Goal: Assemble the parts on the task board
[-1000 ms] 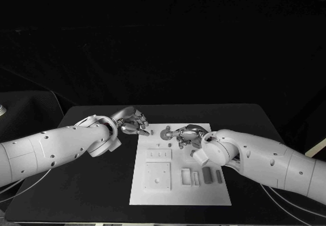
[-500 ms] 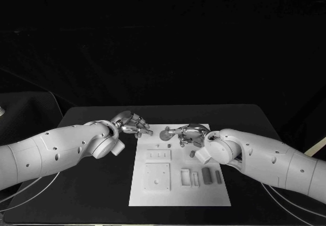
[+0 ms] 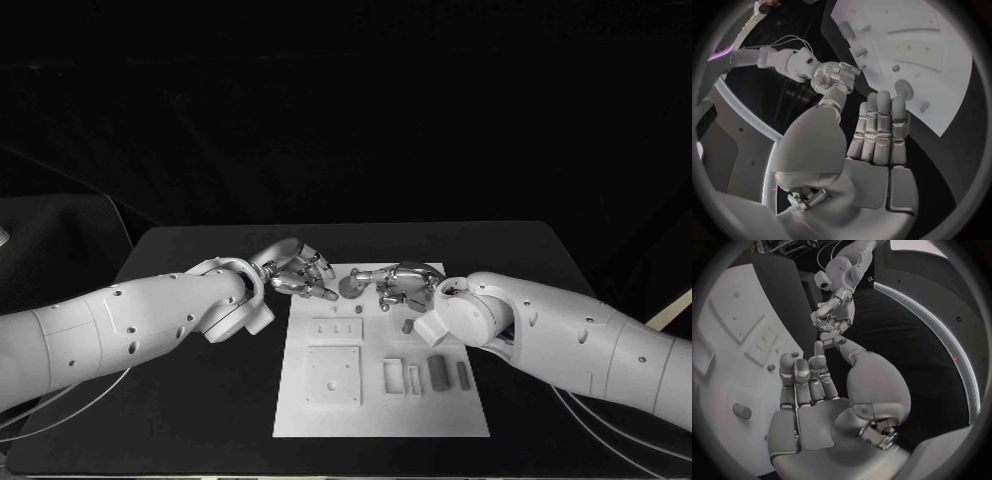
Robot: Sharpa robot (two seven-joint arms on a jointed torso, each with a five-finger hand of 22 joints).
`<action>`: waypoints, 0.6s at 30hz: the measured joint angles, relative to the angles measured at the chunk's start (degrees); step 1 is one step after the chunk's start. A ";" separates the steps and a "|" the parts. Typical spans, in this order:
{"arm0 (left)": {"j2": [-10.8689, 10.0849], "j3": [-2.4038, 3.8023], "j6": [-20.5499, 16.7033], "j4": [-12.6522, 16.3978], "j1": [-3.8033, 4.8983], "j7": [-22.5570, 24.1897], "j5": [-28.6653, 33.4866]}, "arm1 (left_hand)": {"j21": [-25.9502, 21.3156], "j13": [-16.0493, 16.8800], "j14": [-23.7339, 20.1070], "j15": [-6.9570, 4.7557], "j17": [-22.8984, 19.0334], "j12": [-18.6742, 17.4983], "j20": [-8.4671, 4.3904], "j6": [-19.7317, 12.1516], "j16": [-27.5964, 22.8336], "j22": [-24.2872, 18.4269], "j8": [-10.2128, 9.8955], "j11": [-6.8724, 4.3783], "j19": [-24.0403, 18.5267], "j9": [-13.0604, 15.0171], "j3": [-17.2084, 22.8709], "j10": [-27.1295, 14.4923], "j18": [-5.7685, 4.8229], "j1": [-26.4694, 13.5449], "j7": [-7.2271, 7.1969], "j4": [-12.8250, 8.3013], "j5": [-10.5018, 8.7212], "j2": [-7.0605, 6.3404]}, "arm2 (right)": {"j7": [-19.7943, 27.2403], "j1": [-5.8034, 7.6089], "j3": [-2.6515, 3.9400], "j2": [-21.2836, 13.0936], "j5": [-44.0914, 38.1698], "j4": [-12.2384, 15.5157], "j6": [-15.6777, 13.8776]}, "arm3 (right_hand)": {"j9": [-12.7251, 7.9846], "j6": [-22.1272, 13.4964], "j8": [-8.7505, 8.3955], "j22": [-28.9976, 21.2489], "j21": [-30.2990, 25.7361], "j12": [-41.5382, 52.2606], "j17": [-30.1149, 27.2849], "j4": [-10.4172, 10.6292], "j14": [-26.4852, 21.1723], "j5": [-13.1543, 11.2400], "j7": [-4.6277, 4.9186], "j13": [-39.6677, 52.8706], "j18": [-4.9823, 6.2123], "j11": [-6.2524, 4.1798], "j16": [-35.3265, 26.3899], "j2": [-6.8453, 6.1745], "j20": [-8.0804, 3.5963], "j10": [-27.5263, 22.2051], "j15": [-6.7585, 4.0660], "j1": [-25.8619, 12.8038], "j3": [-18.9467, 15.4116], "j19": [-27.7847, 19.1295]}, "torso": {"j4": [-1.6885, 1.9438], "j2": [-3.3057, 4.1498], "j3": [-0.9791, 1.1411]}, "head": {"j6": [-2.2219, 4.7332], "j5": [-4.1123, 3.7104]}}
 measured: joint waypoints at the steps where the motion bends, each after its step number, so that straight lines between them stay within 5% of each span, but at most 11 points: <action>1: 0.17 0.01 -0.82 0.00 0.00 0.39 -1.41 | 0.59 0.77 0.51 -0.47 1.00 1.51 -0.21 0.61 0.61 0.23 0.15 -0.07 0.68 0.05 -0.38 0.47 0.01 0.27 0.18 0.18 0.00 -0.01 | -0.04 0.00 0.00 0.00 0.18 0.06 0.18 | 0.00 0.00 0.00 0.00 0.00 0.00 0.00 0.00 -0.01 0.00 0.00 0.00 0.00 0.00 0.00 0.00 0.00 0.00 0.00 0.00 0.00 0.00 | -0.01 0.00 0.00 | -0.03 -0.03; 7: 0.88 0.01 -3.49 -0.34 0.00 1.51 -6.55 | 5.19 5.57 2.66 -2.09 7.97 10.44 -1.73 3.57 6.82 2.28 1.06 -1.00 4.60 0.91 -2.47 2.78 1.07 0.09 1.32 2.14 0.00 0.37 | -0.17 -0.10 0.02 0.02 0.71 0.86 0.63 | 0.00 0.00 0.00 -0.03 0.00 0.00 0.00 0.00 -0.02 -0.01 0.00 -0.04 0.00 0.00 0.00 0.00 0.00 0.00 0.00 0.00 0.00 0.00 | -0.05 0.00 0.03 | -0.10 -0.19; 18: 0.89 0.02 -4.00 0.55 -0.01 3.50 -8.42 | 6.33 6.81 2.14 -2.60 10.77 12.59 -2.12 5.22 9.03 2.85 1.73 -1.31 4.98 1.51 -1.80 2.46 1.11 -2.54 0.09 5.75 0.00 1.78 | -0.42 -0.18 0.02 0.08 0.89 0.49 1.24 | 0.00 0.00 0.00 -0.05 0.00 0.00 -0.05 0.00 -0.10 0.23 0.00 -0.05 0.00 0.01 0.00 0.00 0.00 -0.01 0.09 0.00 0.00 0.00 | -0.05 -0.01 0.05 | -0.24 -0.15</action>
